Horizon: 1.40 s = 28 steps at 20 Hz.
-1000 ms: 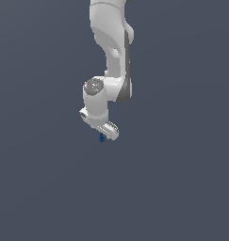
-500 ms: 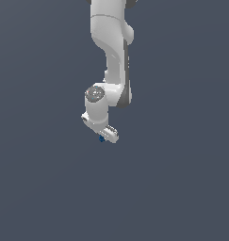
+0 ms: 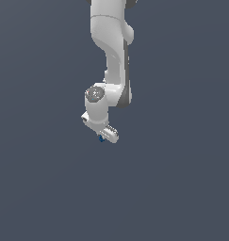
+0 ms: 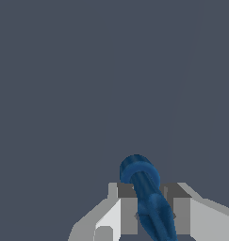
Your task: Pick up the object and move it to a goal position.
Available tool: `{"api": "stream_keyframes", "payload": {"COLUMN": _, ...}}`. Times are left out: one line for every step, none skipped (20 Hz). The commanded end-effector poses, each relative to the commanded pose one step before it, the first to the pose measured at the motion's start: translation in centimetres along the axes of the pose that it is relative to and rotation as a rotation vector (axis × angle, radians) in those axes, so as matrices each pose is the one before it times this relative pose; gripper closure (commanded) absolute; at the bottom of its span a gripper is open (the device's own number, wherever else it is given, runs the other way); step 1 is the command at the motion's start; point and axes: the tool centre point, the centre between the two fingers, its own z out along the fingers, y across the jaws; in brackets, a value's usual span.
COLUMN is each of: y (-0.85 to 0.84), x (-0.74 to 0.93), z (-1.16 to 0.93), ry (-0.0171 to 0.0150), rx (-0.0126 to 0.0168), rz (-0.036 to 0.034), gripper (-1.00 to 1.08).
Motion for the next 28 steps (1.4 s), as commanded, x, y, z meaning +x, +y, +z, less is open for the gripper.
{"api": "stream_keyframes", "payload": {"y": 0.0, "x": 0.024, "z": -0.008, "ry": -0.00002, "rx": -0.00014, "rz": 0.00023, "gripper": 1.08}}
{"api": "stream_keyframes", "payload": {"y": -0.033, "x": 0.04, "z": -0.061, "ry": 0.0, "rx": 0.0, "rz": 0.0, "gripper": 1.08}}
{"api": "stream_keyframes", "payload": {"y": -0.055, "x": 0.066, "z": -0.101, "ry": 0.0, "rx": 0.0, "rz": 0.0, "gripper": 1.08}}
{"api": "stream_keyframes", "payload": {"y": -0.077, "x": 0.093, "z": -0.141, "ry": 0.0, "rx": 0.0, "rz": 0.0, "gripper": 1.08}}
{"api": "stream_keyframes", "payload": {"y": -0.098, "x": 0.12, "z": -0.181, "ry": 0.0, "rx": 0.0, "rz": 0.0, "gripper": 1.08}}
{"api": "stream_keyframes", "payload": {"y": -0.12, "x": 0.146, "z": -0.221, "ry": 0.0, "rx": 0.0, "rz": 0.0, "gripper": 1.08}}
{"api": "stream_keyframes", "payload": {"y": -0.142, "x": 0.173, "z": -0.261, "ry": 0.0, "rx": 0.0, "rz": 0.0, "gripper": 1.08}}
{"api": "stream_keyframes", "payload": {"y": -0.164, "x": 0.2, "z": -0.301, "ry": 0.0, "rx": 0.0, "rz": 0.0, "gripper": 1.08}}
{"api": "stream_keyframes", "payload": {"y": -0.186, "x": 0.226, "z": -0.341, "ry": 0.0, "rx": 0.0, "rz": 0.0, "gripper": 1.08}}
{"api": "stream_keyframes", "payload": {"y": -0.208, "x": 0.253, "z": -0.38, "ry": 0.0, "rx": 0.0, "rz": 0.0, "gripper": 1.08}}
{"api": "stream_keyframes", "payload": {"y": -0.231, "x": 0.275, "z": -0.434, "ry": 0.00056, "rx": -0.00041, "rz": 0.00001, "gripper": 1.08}}
{"api": "stream_keyframes", "payload": {"y": -0.248, "x": 0.302, "z": -0.452, "ry": 0.0, "rx": 0.0, "rz": 0.0, "gripper": 1.08}}
{"api": "stream_keyframes", "payload": {"y": -0.266, "x": 0.325, "z": -0.484, "ry": 0.0, "rx": 0.0, "rz": 0.0, "gripper": 1.08}}
{"api": "stream_keyframes", "payload": {"y": -0.283, "x": 0.346, "z": -0.514, "ry": 0.0, "rx": 0.0, "rz": 0.0, "gripper": 1.08}}
{"api": "stream_keyframes", "payload": {"y": -0.299, "x": 0.366, "z": -0.541, "ry": 0.0, "rx": 0.0, "rz": 0.0, "gripper": 1.08}}
{"api": "stream_keyframes", "payload": {"y": -0.314, "x": 0.384, "z": -0.566, "ry": 0.0, "rx": 0.0, "rz": 0.0, "gripper": 1.08}}
{"api": "stream_keyframes", "payload": {"y": -0.327, "x": 0.4, "z": -0.588, "ry": 0.0, "rx": 0.0, "rz": 0.0, "gripper": 1.08}}
{"api": "stream_keyframes", "payload": {"y": -0.338, "x": 0.418, "z": -0.6, "ry": 0.00022, "rx": -0.00064, "rz": 0.00014, "gripper": 1.08}}
{"api": "stream_keyframes", "payload": {"y": -0.351, "x": 0.429, "z": -0.626, "ry": 0.0, "rx": 0.0, "rz": 0.0, "gripper": 1.08}}
{"api": "stream_keyframes", "payload": {"y": -0.361, "x": 0.442, "z": -0.642, "ry": 0.0, "rx": 0.0, "rz": 0.0, "gripper": 1.08}}
{"api": "stream_keyframes", "payload": {"y": -0.37, "x": 0.453, "z": -0.654, "ry": 0.0, "rx": 0.0, "rz": 0.0, "gripper": 1.08}}
{"api": "stream_keyframes", "payload": {"y": -0.365, "x": 0.447, "z": -0.642, "ry": 0.0, "rx": 0.0, "rz": 0.0, "gripper": 1.08}}
{"api": "stream_keyframes", "payload": {"y": -0.354, "x": 0.434, "z": -0.621, "ry": 0.0, "rx": 0.0, "rz": 0.0, "gripper": 1.08}}
{"api": "stream_keyframes", "payload": {"y": -0.344, "x": 0.422, "z": -0.601, "ry": 0.0, "rx": 0.0, "rz": 0.0, "gripper": 1.08}}
{"api": "stream_keyframes", "payload": {"y": -0.335, "x": 0.411, "z": -0.582, "ry": 0.0, "rx": 0.0, "rz": 0.0, "gripper": 1.08}}
{"api": "stream_keyframes", "payload": {"y": -0.326, "x": 0.4, "z": -0.564, "ry": 0.0, "rx": 0.0, "rz": 0.0, "gripper": 1.08}}
{"api": "stream_keyframes", "payload": {"y": -0.317, "x": 0.39, "z": -0.546, "ry": 0.0, "rx": 0.0, "rz": 0.0, "gripper": 1.08}}
{"api": "stream_keyframes", "payload": {"y": -0.309, "x": 0.379, "z": -0.529, "ry": 0.0, "rx": 0.0, "rz": 0.0, "gripper": 1.08}}
